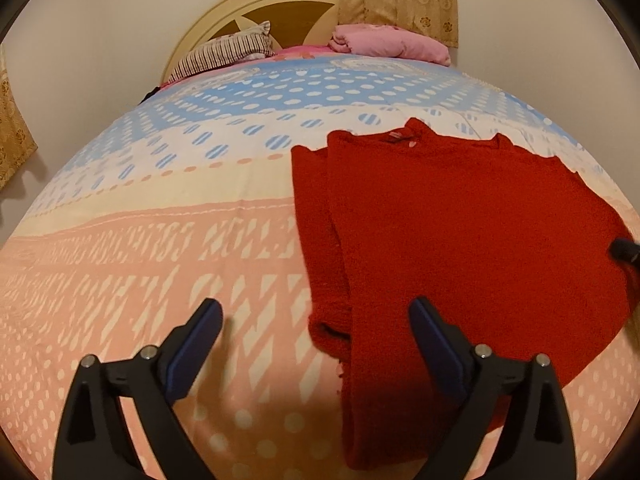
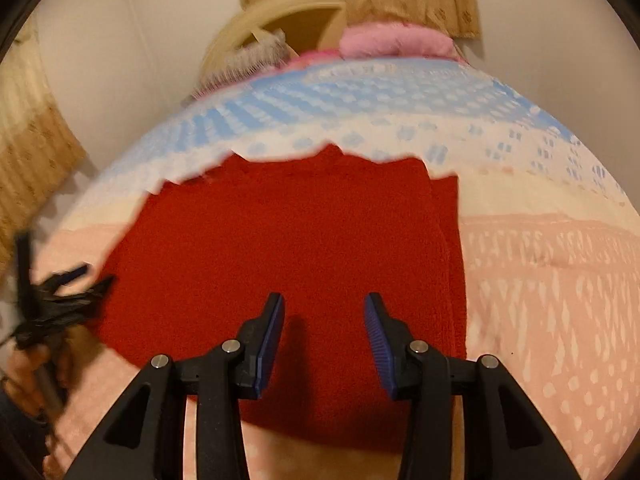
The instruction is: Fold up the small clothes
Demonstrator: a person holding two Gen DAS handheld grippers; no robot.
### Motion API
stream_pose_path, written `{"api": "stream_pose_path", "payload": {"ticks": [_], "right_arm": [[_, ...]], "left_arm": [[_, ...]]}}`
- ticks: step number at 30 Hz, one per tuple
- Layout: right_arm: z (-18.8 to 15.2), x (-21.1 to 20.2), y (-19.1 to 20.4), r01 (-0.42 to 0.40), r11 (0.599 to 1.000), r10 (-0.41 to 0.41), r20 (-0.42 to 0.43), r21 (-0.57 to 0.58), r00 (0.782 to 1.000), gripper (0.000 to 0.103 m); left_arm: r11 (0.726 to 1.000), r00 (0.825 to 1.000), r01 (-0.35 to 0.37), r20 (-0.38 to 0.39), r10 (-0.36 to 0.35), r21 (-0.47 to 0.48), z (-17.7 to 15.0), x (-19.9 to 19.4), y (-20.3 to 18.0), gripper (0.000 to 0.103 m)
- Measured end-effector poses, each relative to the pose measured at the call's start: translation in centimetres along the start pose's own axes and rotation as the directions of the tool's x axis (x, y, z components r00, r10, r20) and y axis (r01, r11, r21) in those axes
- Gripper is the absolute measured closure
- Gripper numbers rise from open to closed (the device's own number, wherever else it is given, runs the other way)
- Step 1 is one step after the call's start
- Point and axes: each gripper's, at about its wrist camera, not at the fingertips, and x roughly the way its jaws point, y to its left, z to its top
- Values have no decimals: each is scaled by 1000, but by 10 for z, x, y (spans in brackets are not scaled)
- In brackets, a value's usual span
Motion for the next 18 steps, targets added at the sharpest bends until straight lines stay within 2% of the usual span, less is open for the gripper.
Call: {"api": "stream_pose_path", "payload": {"ticks": [4,7,12,16,18], "right_arm": [[-4,-1,-5,-18,999,17,28,27,999,60],[-2,-10,9,38,999,-39,36,7,999,60],[8,-2,38,18,998,-16,41,-55,999,60],[13,17,25,49,999,-49,9,-12,999,60],[13,20,15,36,999,-36,17,4,999,60]], "left_arm": [[1000,1000,-8,4,8,3,-1,0,0,4],[999,999,-32,10,32,16,-2,0,-2,2],[998,999,-52,15,51,25,-2,-1,-4,0],[998,999,-50,14,50,22,-2,-1,-4,0],[999,999,-47,13,47,20,-2,-1,-4,0]]}}
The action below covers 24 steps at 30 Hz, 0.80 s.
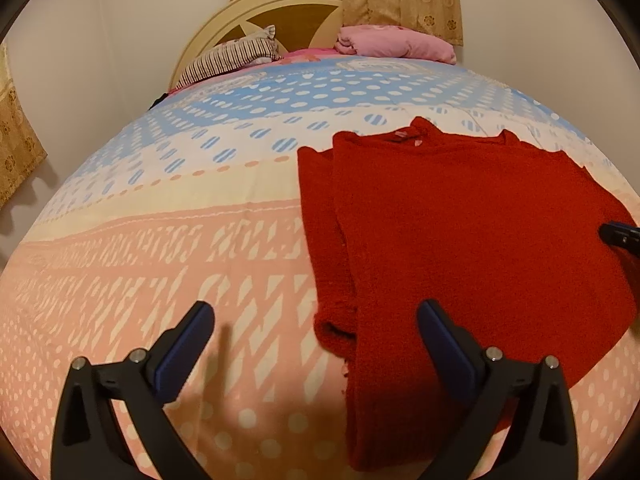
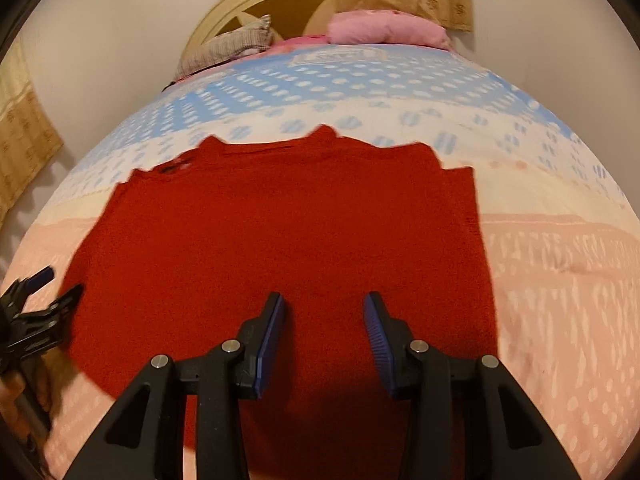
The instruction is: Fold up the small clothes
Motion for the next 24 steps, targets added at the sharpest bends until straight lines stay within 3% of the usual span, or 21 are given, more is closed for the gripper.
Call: {"api": "stream_pose_path", "payload": {"ticks": [4,18,24], "right_arm": [[-4,-3,-10,-34,999,34,10,24,999,61],[-11,-3,3,54,996,-51,41,-67,998,60],[-12,-2,7,79,993,-75,44,-88,996,60]], "left_arm": [[1000,1000,17,-5,-17,-15,-1,-1,3,0],[989,991,115,-59,-121,-89,-21,-10,22,0],[989,990,122,-63,-127,-83,-25,-14,24,0]]}}
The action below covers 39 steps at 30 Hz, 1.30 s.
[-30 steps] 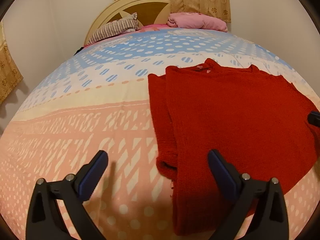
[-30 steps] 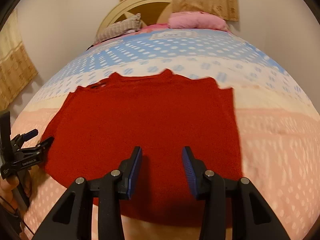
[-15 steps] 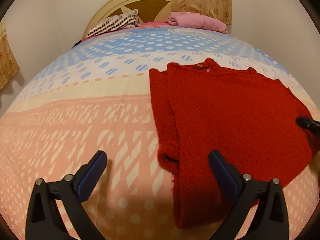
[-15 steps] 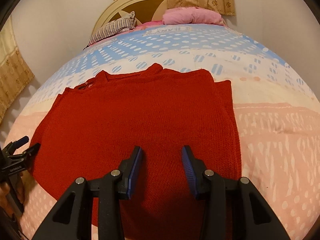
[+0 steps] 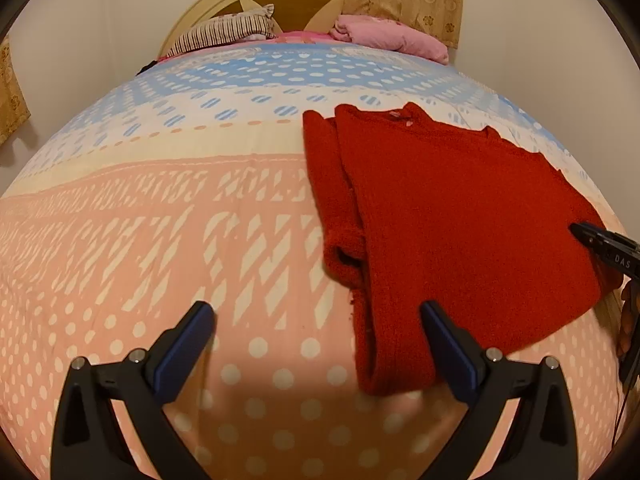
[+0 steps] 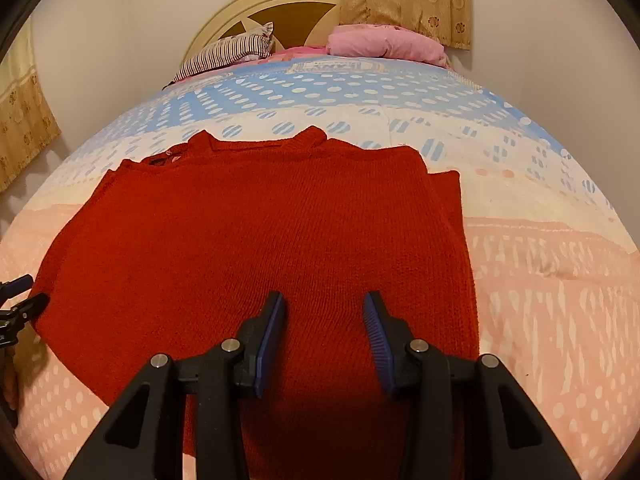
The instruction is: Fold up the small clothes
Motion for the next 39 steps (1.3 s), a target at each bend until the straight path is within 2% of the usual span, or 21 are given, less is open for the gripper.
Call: {"api": "stream_pose_path", "payload": {"ticks": [4,9,13,19,23,28,36,39], "right_arm": [[1,-11,6,14,1000,-14,-8,-15,1000,60],[-6,-40,21,-17,1000,18,48,-22,999,59],[-7,-54,60,-69,992,77,79,-102,994,59],[-18,-65,133,-140,953,170,93,-267,981,58],[-28,-61,172,-133,920,177,89,-368,980,58],[-38,-57,202,-130,892,184,85,-434,979,58],[-49,-58,241,-99,841,185,110,-531,977,58],[-55,-56,253,-67,821,162,118,-567,980,58]], "left_arm": [[1000,999,25,26,-25,-7,-3,-10,5,0],[1000,998,17,61,-16,-19,-3,-23,23,0],[1000,997,-20,72,22,-17,8,-22,33,0],[999,995,-21,98,26,-47,22,-15,43,0],[996,995,30,101,-21,-85,28,-11,46,0],[987,989,112,107,-100,-113,42,-3,41,0],[991,990,121,82,-117,-50,57,15,20,0],[994,992,107,73,-105,-27,59,22,18,0]]}}
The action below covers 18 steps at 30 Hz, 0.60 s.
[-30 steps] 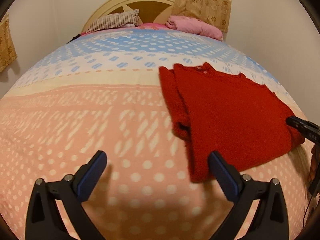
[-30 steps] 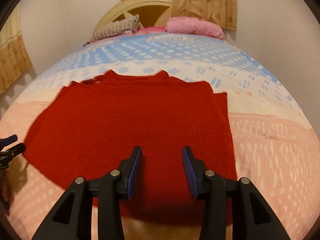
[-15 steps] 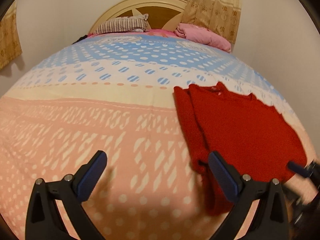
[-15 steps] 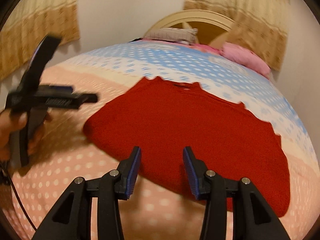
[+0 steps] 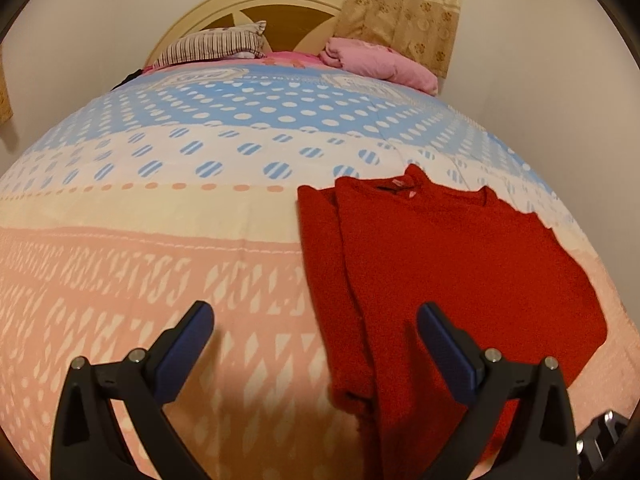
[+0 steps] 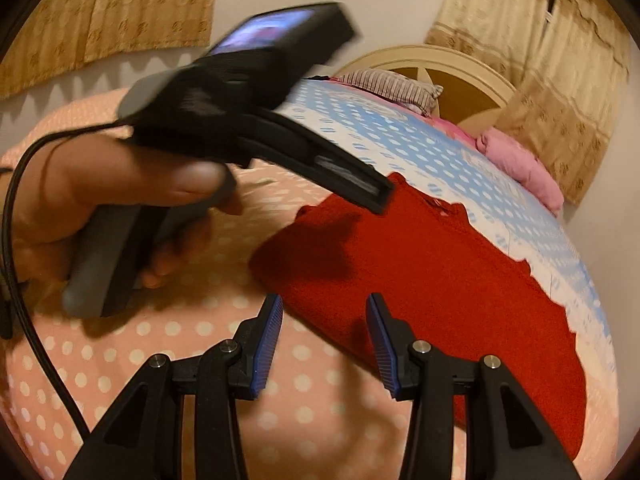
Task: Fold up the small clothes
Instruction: 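Grasp the folded cardigan side with the left tool while the right tool grasps nearby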
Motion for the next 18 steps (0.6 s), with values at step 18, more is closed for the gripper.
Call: {"api": "stream_pose_path", "payload": {"ticks": [18], "right_arm": [[8,26,31,114,987,-121,-51,-117,991,58]], "left_arm": [[995,993,94,-77,-95,-13,6,30,5,1]]}}
